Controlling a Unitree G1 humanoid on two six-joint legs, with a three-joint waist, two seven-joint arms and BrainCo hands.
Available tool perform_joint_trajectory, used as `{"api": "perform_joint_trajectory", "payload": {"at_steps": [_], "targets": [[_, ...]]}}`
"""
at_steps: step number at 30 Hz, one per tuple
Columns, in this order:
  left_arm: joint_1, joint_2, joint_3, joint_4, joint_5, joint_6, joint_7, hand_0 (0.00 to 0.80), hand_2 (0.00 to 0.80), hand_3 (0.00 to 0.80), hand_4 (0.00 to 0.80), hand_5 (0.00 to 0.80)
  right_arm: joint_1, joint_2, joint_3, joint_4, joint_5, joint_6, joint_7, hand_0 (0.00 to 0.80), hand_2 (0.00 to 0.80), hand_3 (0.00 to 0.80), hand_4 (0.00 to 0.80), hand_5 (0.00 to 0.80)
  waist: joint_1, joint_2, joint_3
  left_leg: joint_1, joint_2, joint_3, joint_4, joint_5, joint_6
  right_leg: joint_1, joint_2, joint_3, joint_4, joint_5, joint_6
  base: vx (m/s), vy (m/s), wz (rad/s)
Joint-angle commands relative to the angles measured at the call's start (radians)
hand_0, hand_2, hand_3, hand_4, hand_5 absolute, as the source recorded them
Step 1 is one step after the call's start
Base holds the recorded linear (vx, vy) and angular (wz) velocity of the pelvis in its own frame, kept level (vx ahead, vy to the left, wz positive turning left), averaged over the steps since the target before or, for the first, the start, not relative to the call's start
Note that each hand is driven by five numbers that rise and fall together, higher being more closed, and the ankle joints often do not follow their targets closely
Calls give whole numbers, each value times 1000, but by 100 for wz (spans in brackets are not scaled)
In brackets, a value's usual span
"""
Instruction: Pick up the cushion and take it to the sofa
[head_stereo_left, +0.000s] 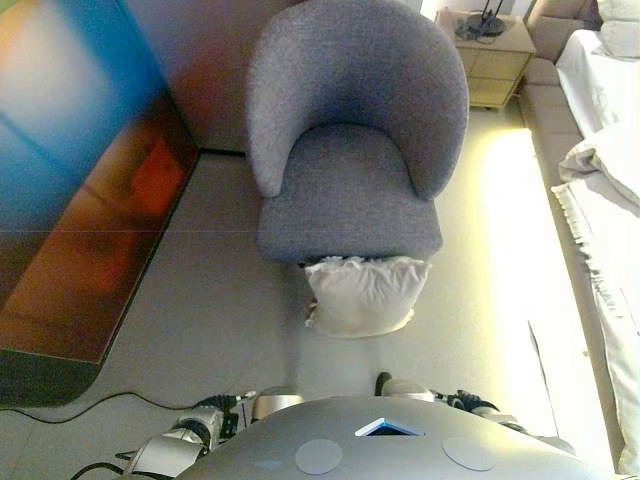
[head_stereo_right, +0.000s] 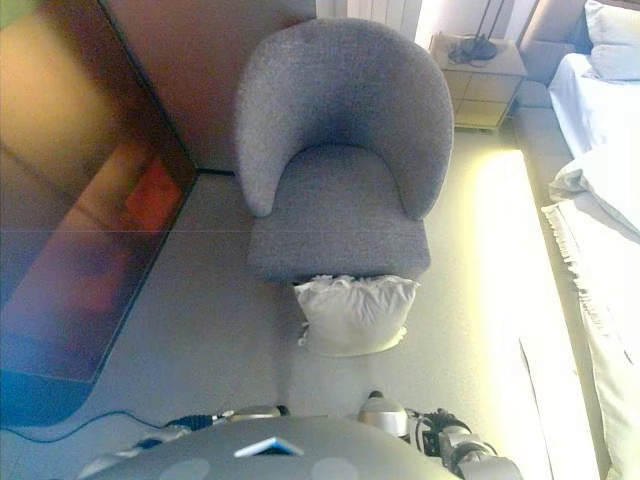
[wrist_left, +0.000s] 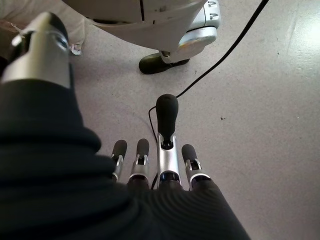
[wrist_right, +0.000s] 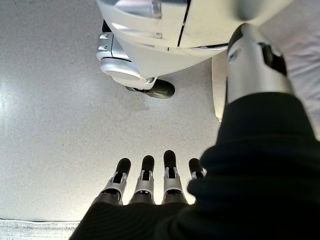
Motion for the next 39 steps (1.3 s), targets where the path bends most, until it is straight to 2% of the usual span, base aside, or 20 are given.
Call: {"api": "perform_joint_trajectory", "payload": {"at_steps": [1,25,33,39], "targets": [[-58,-7,25,57,4,1,6,0,0,0,0,0,-66,8,12,45,15,-19,2,0,0,0,0,0,-24,-52,15,-26,-59,-2,-2,-56,62,8,13,21,16,-50,8,0,0,0],[-53,-6,18,54,25,16,-2,0,0,0,0,0,-67,11,22,41,2,-20,4,0,0,0,0,0,-14,-53,21,-26,-64,-11,-2,-56,62,18,21,7,16,-56,4,2,-3,0],[-52,1,24,54,31,13,4,0,0,0,0,0,-74,5,30,39,-2,-8,13,0,0,0,0,0,-12,-55,31,-21,-54,-12,1,-53,59,21,34,12,21,-64,-5,44,-67,0],[-53,0,30,52,36,7,12,0,0,0,0,0,-80,5,35,40,-3,-5,16,0,0,0,0,0,-10,-62,38,-30,-31,-17,51,-56,49,16,47,22,49,-81,-25,41,-97,0]]}}
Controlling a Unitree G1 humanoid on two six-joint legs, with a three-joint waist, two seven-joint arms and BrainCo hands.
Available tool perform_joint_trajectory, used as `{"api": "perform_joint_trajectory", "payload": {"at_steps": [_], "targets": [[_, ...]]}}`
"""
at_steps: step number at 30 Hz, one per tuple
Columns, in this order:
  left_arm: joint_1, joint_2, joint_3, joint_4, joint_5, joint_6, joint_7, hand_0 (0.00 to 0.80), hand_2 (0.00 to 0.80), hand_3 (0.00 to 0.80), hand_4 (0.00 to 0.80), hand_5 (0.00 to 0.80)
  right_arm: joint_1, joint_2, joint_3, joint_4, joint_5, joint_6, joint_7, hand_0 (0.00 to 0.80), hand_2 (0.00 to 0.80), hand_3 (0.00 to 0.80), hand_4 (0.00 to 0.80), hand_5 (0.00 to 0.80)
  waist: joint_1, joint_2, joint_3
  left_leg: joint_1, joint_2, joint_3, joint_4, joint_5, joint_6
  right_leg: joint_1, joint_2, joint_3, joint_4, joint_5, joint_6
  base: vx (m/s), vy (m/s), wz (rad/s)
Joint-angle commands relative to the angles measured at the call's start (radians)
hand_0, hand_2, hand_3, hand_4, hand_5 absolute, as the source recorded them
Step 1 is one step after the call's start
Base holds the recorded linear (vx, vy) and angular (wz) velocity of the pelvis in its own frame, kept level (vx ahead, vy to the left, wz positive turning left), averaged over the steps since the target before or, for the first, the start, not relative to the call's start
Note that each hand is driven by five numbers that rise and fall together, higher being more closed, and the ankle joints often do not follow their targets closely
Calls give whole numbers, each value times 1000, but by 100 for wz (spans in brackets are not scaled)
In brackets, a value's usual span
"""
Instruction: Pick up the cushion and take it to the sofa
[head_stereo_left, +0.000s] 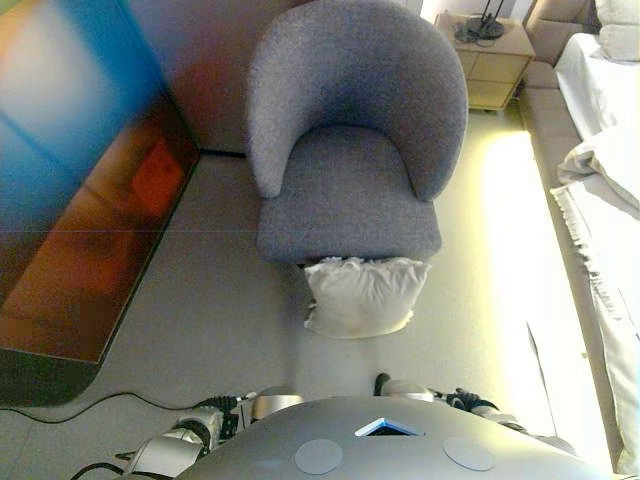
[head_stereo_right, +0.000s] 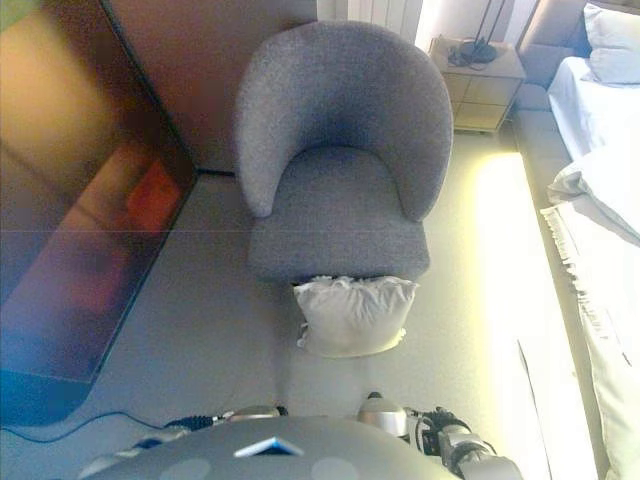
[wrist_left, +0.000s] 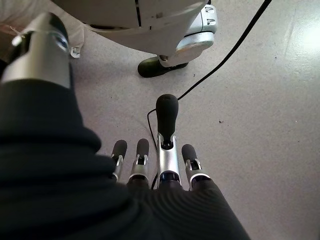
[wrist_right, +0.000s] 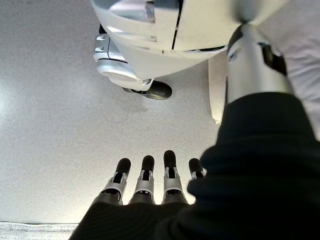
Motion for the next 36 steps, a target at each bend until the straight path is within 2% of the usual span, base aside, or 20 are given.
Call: {"api": "perform_joint_trajectory", "payload": {"at_steps": [1,5,7,8,10,12,15,16,19,21,24,25,27,29,30,32,34,35,36], "targets": [[-54,0,32,49,32,-5,25,0,0,0,0,0,-80,4,33,39,-2,-1,1,0,0,0,0,0,-10,-67,41,-42,-33,-14,75,-61,45,3,38,27,58,-80,-27,5,-116,2],[-64,0,49,45,33,-26,32,0,0,0,0,0,-97,-3,36,27,2,0,3,0,0,0,0,0,-7,-97,66,-120,-8,-3,278,-96,43,-28,22,21,106,-81,-52,-26,-132,3],[-64,-3,54,43,23,-38,30,0,0,0,0,0,-106,-11,39,16,7,8,0,0,0,0,0,0,1,-116,91,-214,22,-1,471,-52,42,-35,13,23,124,-79,-76,-24,-164,0],[-62,-5,59,45,9,-41,28,0,0,0,0,0,-111,-17,42,10,5,15,4,0,0,0,0,0,8,-122,104,-264,21,-15,550,-42,49,-34,14,38,132,-79,-87,23,-127,-7],[-58,-11,67,39,-13,-31,31,0,0,0,0,0,-117,-25,38,10,2,20,11,0,0,0,0,0,24,-118,123,-319,17,-19,579,-28,54,-15,22,57,137,-89,-90,90,-50,-21],[-52,-10,76,41,-10,-31,26,0,0,0,0,0,-121,-28,35,11,-6,20,18,0,0,0,0,0,42,-99,132,-340,3,-23,492,1,49,12,41,76,139,-118,-84,194,35,-34],[-34,-12,84,48,-7,-46,16,0,0,0,0,0,-116,-34,30,20,-27,8,21,0,0,0,0,0,67,-57,125,-360,-9,-18,305,78,25,78,81,117,120,-166,-75,283,67,-48],[-30,-12,82,49,-9,-48,16,0,0,0,0,0,-112,-35,30,21,-28,6,20,0,0,0,0,0,72,-52,125,-355,-12,-17,266,96,20,96,84,122,116,-175,-73,372,91,-36],[-15,-18,75,54,-30,-51,16,0,0,0,0,0,-108,-34,37,35,-29,7,17,0,0,0,0,0,111,-23,106,-383,7,-39,75,212,-17,203,100,184,89,-233,-70,478,105,-2],[-10,-21,77,58,-35,-52,18,0,0,0,0,0,-104,-30,40,39,-41,9,14,0,0,0,0,0,121,-24,99,-385,12,-38,39,235,-24,238,92,200,86,-257,-69,400,90,-32],[-1,-29,80,61,-38,-44,26,0,0,0,0,0,-103,-27,45,49,-54,18,9,0,0,0,0,0,133,-13,83,-400,41,-45,32,245,-34,266,82,214,100,-308,-66,420,119,-5],[-2,-29,81,61,-39,-36,26,0,0,0,0,0,-106,-26,44,53,-60,20,8,0,0,0,0,0,130,-12,79,-397,56,-26,46,221,-27,267,67,204,121,-325,-60,440,161,-21],[-5,-27,78,62,-34,-29,23,0,0,0,0,0,-107,-23,37,55,-56,26,1,0,0,0,0,0,125,-15,74,-398,61,-5,71,192,-17,259,49,191,154,-340,-50,370,149,-46],[-12,-23,73,66,-22,-28,27,0,0,0,0,0,-106,-19,29,56,-46,25,1,0,0,0,0,0,124,-17,70,-420,56,-1,122,167,-3,255,33,185,202,-355,-42,384,138,-28],[-17,-17,73,66,-21,-26,24,0,0,0,0,0,-103,-15,24,57,-46,21,1,0,0,0,0,0,127,-25,62,-432,43,-2,158,144,14,256,18,179,236,-348,-33,424,148,-37],[-28,1,72,59,-21,-16,17,0,0,0,0,0,-100,-8,13,55,-54,9,13,0,0,0,0,0,134,-53,41,-447,3,-3,209,97,61,238,-24,170,325,-238,15,395,140,-41],[-39,17,66,54,-13,-12,13,0,0,0,0,0,-98,0,12,42,-54,5,19,0,0,0,0,0,134,-67,23,-430,-23,-8,210,71,94,199,-43,163,431,-132,59,333,124,-10],[-42,21,64,52,-11,-10,12,0,0,0,0,0,-98,2,12,40,-52,2,19,0,0,0,0,0,133,-70,18,-424,-29,-8,206,69,100,187,-47,161,452,-116,68,342,119,-16],[-49,27,62,50,-2,-2,14,0,0,0,0,0,-97,4,11,32,-47,-3,20,0,0,0,0,0,131,-69,12,-406,-37,-9,193,62,109,158,-50,156,514,-68,77,354,113,-10]]}}
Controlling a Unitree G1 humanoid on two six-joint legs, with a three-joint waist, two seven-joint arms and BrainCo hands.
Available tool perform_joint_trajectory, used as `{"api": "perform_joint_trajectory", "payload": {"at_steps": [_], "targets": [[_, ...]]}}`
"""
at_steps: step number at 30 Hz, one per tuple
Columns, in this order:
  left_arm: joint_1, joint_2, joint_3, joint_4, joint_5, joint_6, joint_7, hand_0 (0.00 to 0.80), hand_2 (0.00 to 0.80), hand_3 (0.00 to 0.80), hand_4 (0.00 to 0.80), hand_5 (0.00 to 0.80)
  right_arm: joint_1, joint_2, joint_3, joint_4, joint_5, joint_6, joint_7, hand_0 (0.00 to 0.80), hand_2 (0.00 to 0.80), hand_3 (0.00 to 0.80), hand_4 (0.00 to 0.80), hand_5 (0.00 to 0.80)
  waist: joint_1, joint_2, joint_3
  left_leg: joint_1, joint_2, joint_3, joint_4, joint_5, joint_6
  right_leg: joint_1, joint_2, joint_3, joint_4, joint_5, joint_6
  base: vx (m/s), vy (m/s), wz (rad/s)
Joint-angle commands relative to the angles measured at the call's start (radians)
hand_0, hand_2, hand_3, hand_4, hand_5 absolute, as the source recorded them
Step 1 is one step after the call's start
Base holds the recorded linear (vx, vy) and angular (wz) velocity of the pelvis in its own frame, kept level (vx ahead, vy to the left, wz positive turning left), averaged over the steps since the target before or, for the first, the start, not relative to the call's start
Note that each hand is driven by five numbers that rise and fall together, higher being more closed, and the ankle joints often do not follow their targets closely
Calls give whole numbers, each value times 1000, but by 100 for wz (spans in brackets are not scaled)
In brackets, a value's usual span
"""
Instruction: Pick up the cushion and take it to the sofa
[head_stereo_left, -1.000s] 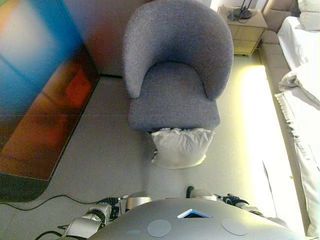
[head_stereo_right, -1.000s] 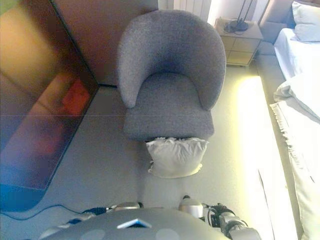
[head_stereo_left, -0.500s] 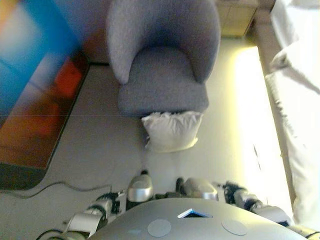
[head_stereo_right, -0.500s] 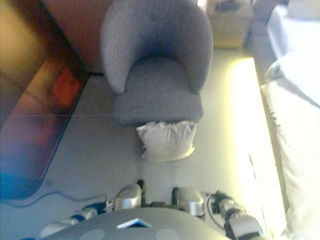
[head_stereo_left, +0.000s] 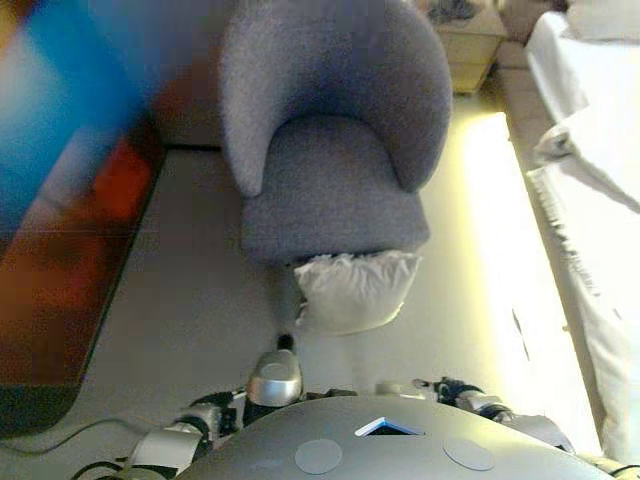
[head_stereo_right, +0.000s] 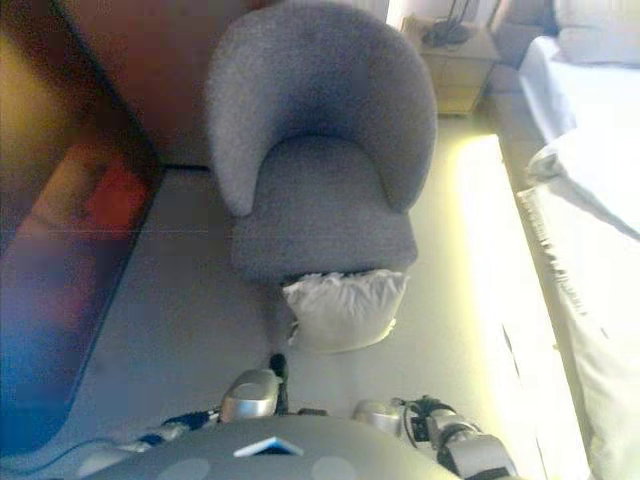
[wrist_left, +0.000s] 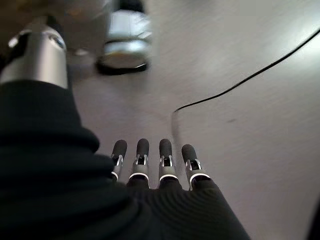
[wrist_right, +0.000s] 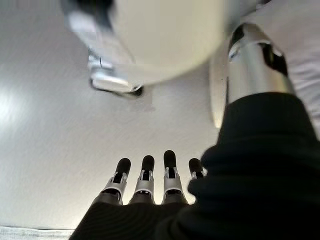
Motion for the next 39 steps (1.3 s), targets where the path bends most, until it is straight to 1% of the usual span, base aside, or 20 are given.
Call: {"api": "perform_joint_trajectory", "payload": {"at_steps": [1,3,5,7,8,9,11,13,14,15,17,19,22,24,28,30,31,33,36,39], "targets": [[0,0,-16,6,26,22,1,0,0,0,0,0,-16,-66,-12,-57,-2,-23,6,0,0,0,0,0,-15,55,-12,-145,17,-76,3,17,58,70,41,-40,189,283,53,364,103,-7],[-10,14,-22,1,27,32,-2,0,0,0,0,0,-22,-67,-2,-72,5,-25,7,0,0,0,0,0,-34,68,-10,-91,12,-82,-20,-2,66,-47,46,-59,267,312,47,308,62,2],[-30,21,-29,-4,10,47,-8,0,0,0,0,0,-35,-70,5,-81,17,-27,5,0,0,0,0,0,-55,74,2,-52,5,-83,-44,-9,66,-136,45,-112,227,269,35,248,-15,-6],[-58,23,-27,-6,-5,67,-7,0,0,0,0,0,-50,-72,9,-91,10,-28,4,0,0,0,0,0,-72,82,23,-2,9,-79,-63,-22,49,-234,-9,-201,100,253,18,164,-119,3],[-69,23,-27,-9,-13,76,-2,0,0,0,0,0,-54,-74,14,-100,9,-24,3,0,0,0,0,0,-80,86,36,15,16,-79,-70,-28,39,-255,-35,-225,64,249,13,91,-187,-2],[-78,23,-30,-12,-19,81,3,0,0,0,0,0,-57,-77,19,-109,11,-21,3,0,0,0,0,0,-87,84,50,26,23,-76,-75,-35,27,-269,-61,-239,5,259,13,90,-239,0],[-84,22,-32,-16,-20,82,11,0,0,0,0,0,-57,-76,26,-123,25,-18,0,0,0,0,0,0,-99,72,68,43,33,-63,-80,-46,4,-276,-112,-248,-104,323,35,106,-250,18],[-78,19,-30,-18,-27,77,18,0,0,0,0,0,-52,-75,22,-132,16,-13,1,0,0,0,0,0,-109,63,78,60,50,-55,-84,-56,-18,-277,-159,-231,-169,391,62,130,-234,32],[-74,18,-30,-20,-34,71,20,0,0,0,0,0,-49,-73,21,-133,6,-16,-4,0,0,0,0,0,-112,62,80,65,64,-56,-85,-58,-26,-275,-170,-217,-186,398,70,120,-210,36],[-70,18,-31,-20,-41,65,24,0,0,0,0,0,-47,-72,21,-133,-4,-20,-8,0,0,0,0,0,-114,62,83,67,75,-59,-84,-60,-30,-273,-173,-206,-190,396,74,101,-162,31],[-66,17,-29,-17,-47,47,36,0,0,0,0,0,-42,-72,20,-133,-24,-19,-11,0,0,0,0,0,-112,67,86,56,103,-68,-64,-57,-40,-252,-162,-203,-194,339,77,107,-145,5],[-52,7,-8,-17,-58,2,82,0,0,0,0,0,-40,-73,17,-120,-49,-12,0,0,0,0,0,0,-98,56,84,41,143,-76,-37,-34,-71,-204,-140,-221,-239,308,82,156,-178,-30],[-64,4,-3,-24,-19,-36,88,0,0,0,0,0,-49,-86,28,-112,-28,-8,-4,0,0,0,0,0,-80,54,89,23,185,-77,-35,-11,-100,-176,-123,-252,-271,292,75,69,-136,-6],[-79,-5,-18,-29,-21,-56,104,0,0,0,0,0,-67,-92,34,-112,-3,1,-16,0,0,0,0,0,-73,59,98,4,197,-86,-39,2,-111,-179,-113,-261,-280,289,69,-36,-99,12],[-127,-19,-56,-47,-64,-112,114,0,0,0,0,0,-124,-111,52,-115,33,0,-29,0,0,0,0,0,-72,78,149,-46,198,-101,-53,21,-123,-221,-102,-269,-278,286,59,-168,-39,9],[-160,40,-28,-75,-78,-105,42,0,0,0,0,0,-159,-158,50,-124,29,0,-21,0,0,0,0,0,-85,107,180,-72,192,-109,-63,35,-138,-250,-104,-269,-274,287,60,-183,98,2],[-179,43,-40,-73,-98,-122,42,0,0,0,0,0,-173,-170,54,-130,30,-10,-23,0,0,0,0,0,-88,113,196,-91,185,-109,-56,35,-136,-269,-108,-268,-270,288,60,-180,88,5],[-204,33,-76,-82,-134,-165,76,0,0,0,0,0,-200,-169,71,-141,45,-47,-53,0,0,0,0,0,-89,114,229,-148,177,-121,-28,31,-130,-322,-113,-258,-249,290,59,-179,-26,12],[-239,-7,-132,-133,-183,-251,186,0,0,0,0,0,-248,-150,97,-171,75,-125,-144,0,0,0,0,0,-82,116,306,-238,166,-138,4,35,-128,-405,-116,-250,-221,300,52,-234,-48,5],[-271,-14,-144,-195,-204,-289,246,0,0,0,0,0,-287,-150,106,-210,67,-184,-224,0,0,0,0,0,-82,118,364,-300,148,-150,22,36,-125,-466,-120,-242,-205,308,52,-133,31,6]]}}
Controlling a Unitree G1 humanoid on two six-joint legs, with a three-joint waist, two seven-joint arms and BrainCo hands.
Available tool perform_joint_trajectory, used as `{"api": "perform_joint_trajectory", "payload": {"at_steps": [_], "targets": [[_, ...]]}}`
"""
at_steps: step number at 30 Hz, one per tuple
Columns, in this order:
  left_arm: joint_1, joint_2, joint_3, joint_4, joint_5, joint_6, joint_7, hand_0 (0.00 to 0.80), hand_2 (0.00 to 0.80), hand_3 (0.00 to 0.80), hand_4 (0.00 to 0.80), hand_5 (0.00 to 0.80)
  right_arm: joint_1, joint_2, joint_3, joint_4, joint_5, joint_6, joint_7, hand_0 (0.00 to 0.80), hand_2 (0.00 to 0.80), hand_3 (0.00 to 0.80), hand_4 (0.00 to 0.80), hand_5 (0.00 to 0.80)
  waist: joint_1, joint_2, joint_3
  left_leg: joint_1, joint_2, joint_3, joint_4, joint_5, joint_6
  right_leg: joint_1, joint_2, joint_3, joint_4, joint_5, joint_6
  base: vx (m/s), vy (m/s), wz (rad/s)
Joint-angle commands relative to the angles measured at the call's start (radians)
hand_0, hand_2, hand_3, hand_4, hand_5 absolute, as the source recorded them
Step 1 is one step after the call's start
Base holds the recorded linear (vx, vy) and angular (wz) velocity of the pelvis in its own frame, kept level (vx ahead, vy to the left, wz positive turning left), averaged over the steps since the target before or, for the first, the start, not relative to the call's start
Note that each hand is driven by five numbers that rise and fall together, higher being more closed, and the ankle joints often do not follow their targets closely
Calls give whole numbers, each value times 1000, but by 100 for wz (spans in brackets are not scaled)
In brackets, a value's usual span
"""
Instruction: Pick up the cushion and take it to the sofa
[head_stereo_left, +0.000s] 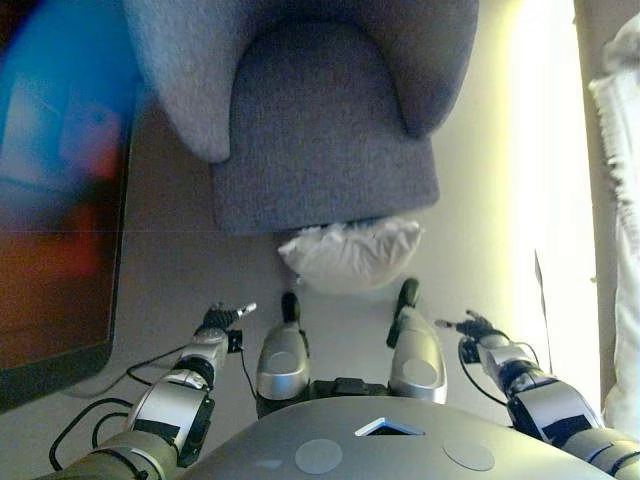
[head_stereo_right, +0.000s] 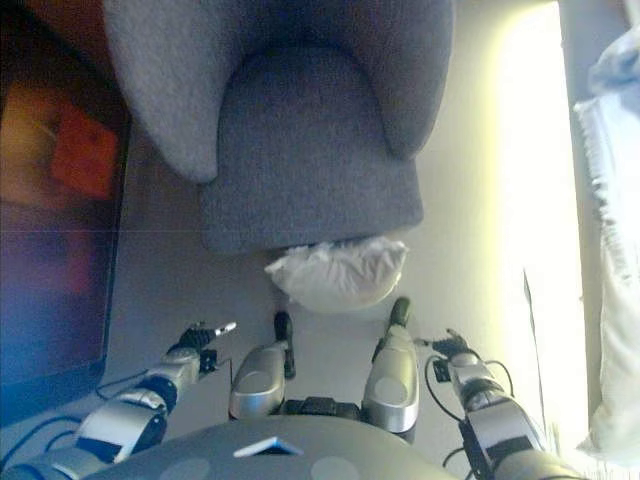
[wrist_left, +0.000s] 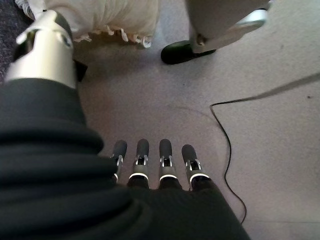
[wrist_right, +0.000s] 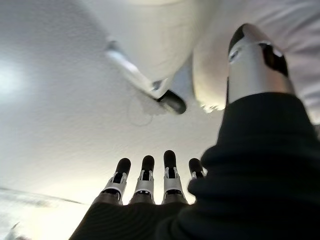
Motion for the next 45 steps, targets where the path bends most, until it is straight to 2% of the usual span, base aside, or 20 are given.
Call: {"api": "perform_joint_trajectory", "payload": {"at_steps": [1,5,9,12,13,15,16,18,22,26,34,39,45], "targets": [[-52,18,-6,-32,-51,-63,86,0,0,0,0,0,-56,1,26,-59,14,-80,-110,0,0,0,0,0,2,-38,71,-121,2,-67,16,44,17,21,-55,15,59,-111,46,-122,45,9],[-110,33,-15,-84,-74,-98,122,0,0,0,0,0,-126,-20,31,-135,-2,-94,-187,0,0,0,0,0,-2,-41,137,-207,-20,-72,40,55,24,-71,-59,22,95,-102,49,-92,40,8],[-150,46,-40,-138,-95,-154,168,0,0,0,0,0,-184,-49,51,-193,-8,-91,-239,0,0,0,0,0,-6,-44,138,-336,-24,-81,52,71,22,-200,-54,22,117,-93,49,-54,18,10],[-169,46,-59,-195,-86,-217,202,0,0,0,0,0,-219,-71,54,-246,-3,-106,-297,0,0,0,0,0,-5,-40,138,-438,-29,-87,57,85,25,-307,-34,28,158,-102,45,-44,16,9],[-177,48,-64,-208,-82,-233,212,0,0,0,0,0,-229,-78,51,-261,-40,-134,-303,0,0,0,0,0,-5,-39,138,-469,-32,-93,61,88,25,-338,-32,32,165,-101,45,-35,-9,10],[-201,27,-86,-212,-51,-286,242,0,0,0,0,0,-285,-74,71,-257,-34,-138,-367,0,0,0,0,0,0,-29,138,-531,-42,-112,70,93,28,-403,-30,41,182,-100,43,-50,12,10],[-210,29,-94,-225,-50,-316,261,0,0,0,0,0,-277,-83,64,-281,-55,-169,-397,0,0,0,0,0,-4,-27,138,-570,-41,-112,83,95,27,-446,-28,52,200,-98,44,-67,49,5],[-216,41,-102,-261,-56,-328,292,0,0,0,0,0,-241,-103,68,-372,-81,-179,-433,0,0,0,0,0,-19,-32,138,-617,-38,-108,101,90,30,-499,-23,70,217,-101,47,-21,54,1],[-240,61,-97,-343,-23,-341,365,0,0,0,0,0,-211,-160,81,-590,-109,-133,-480,0,0,0,0,0,-47,-50,138,-746,-30,-123,155,87,28,-624,-13,107,265,-106,44,6,17,3],[-287,79,-88,-357,20,-371,401,0,0,0,0,0,-255,-191,82,-619,-119,-134,-494,0,0,0,0,0,-55,-52,138,-855,-26,-141,219,76,29,-733,-9,135,323,-116,35,4,8,5],[-420,130,-85,-332,16,-408,399,0,0,0,0,0,-424,-232,119,-533,-91,-208,-480,0,0,0,0,0,-55,-48,138,-1045,-21,-172,329,38,26,-915,-20,161,409,-130,29,-5,2,-3],[-496,167,-80,-325,-14,-417,387,0,0,0,0,0,-497,-256,146,-527,-61,-253,-415,0,0,0,0,0,-55,-51,138,-1142,-19,-180,382,22,23,-1007,-29,170,462,-139,32,1,12,-4],[-601,193,-102,-332,-52,-396,348,0,0,0,0,0,-577,-266,192,-554,-24,-349,-275,0,0,0,0,0,-54,-59,138,-1225,-27,-193,415,17,17,-1086,-38,175,489,-137,43,0,5,-2]]}}
